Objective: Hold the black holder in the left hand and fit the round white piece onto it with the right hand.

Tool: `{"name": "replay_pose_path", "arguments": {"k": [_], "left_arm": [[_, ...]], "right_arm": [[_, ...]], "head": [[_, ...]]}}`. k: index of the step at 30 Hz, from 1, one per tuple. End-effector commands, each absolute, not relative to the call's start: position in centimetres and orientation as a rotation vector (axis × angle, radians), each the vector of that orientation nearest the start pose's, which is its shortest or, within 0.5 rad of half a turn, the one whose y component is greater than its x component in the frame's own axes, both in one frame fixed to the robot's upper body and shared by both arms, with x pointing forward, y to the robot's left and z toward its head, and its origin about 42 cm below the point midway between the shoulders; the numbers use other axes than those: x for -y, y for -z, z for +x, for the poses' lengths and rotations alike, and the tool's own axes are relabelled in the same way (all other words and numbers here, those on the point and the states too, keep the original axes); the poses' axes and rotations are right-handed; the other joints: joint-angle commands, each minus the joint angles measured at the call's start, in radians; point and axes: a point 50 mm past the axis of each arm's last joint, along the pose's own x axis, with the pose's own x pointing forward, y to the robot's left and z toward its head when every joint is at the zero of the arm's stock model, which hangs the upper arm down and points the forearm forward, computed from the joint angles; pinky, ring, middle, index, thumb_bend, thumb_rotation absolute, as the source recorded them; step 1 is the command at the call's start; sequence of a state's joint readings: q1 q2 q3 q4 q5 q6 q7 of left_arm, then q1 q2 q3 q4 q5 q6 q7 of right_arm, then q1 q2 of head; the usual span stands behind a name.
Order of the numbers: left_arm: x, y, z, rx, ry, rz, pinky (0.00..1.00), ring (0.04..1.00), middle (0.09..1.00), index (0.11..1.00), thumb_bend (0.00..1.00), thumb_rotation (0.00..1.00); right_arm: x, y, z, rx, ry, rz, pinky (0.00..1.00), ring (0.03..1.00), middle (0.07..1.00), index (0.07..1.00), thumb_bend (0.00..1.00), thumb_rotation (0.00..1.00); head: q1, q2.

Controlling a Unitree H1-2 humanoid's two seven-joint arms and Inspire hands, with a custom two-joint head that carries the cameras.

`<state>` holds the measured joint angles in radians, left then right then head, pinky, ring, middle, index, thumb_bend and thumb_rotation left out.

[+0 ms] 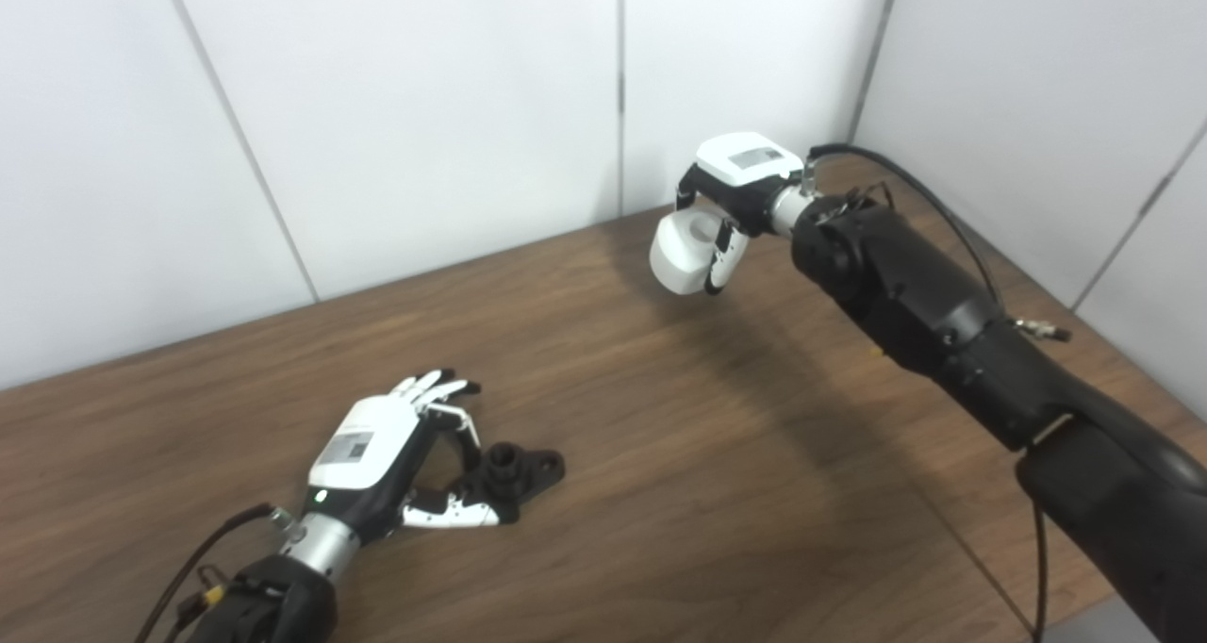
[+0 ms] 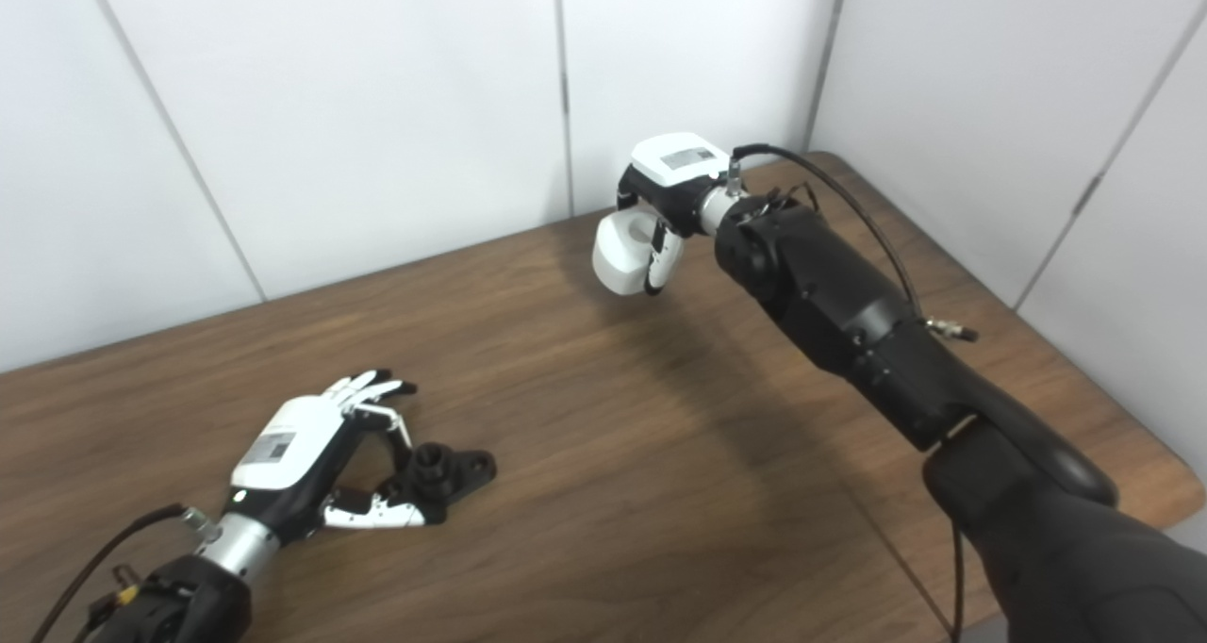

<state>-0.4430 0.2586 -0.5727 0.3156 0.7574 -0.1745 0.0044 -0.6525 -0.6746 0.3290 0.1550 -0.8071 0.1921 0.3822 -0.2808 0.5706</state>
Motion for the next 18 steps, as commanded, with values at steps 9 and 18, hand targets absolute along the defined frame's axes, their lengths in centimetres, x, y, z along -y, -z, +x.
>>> {"name": "replay_pose_path", "arguments": {"k": [9, 18], "left_arm": [[-13.0, -7.7, 36.7, 0.188, 0.713, 1.311, 0.98, 0.977, 0.89, 0.484, 0.52, 0.06], [-11.7, -8.0, 37.0, 0.191, 0.704, 1.313, 0.99, 0.969, 0.885, 0.483, 0.52, 0.06]], "right_arm": [[30.5, -36.2, 43.6, 0.256, -0.29, -1.597, 0.79, 0.859, 0.777, 0.481, 0.53, 0.14], [27.7, -37.8, 42.0, 0.338, -0.449, -1.597, 0.77, 0.867, 0.797, 0.481, 0.53, 0.14]], "head": [[0.133, 0.03], [0.211, 0.07]]}}
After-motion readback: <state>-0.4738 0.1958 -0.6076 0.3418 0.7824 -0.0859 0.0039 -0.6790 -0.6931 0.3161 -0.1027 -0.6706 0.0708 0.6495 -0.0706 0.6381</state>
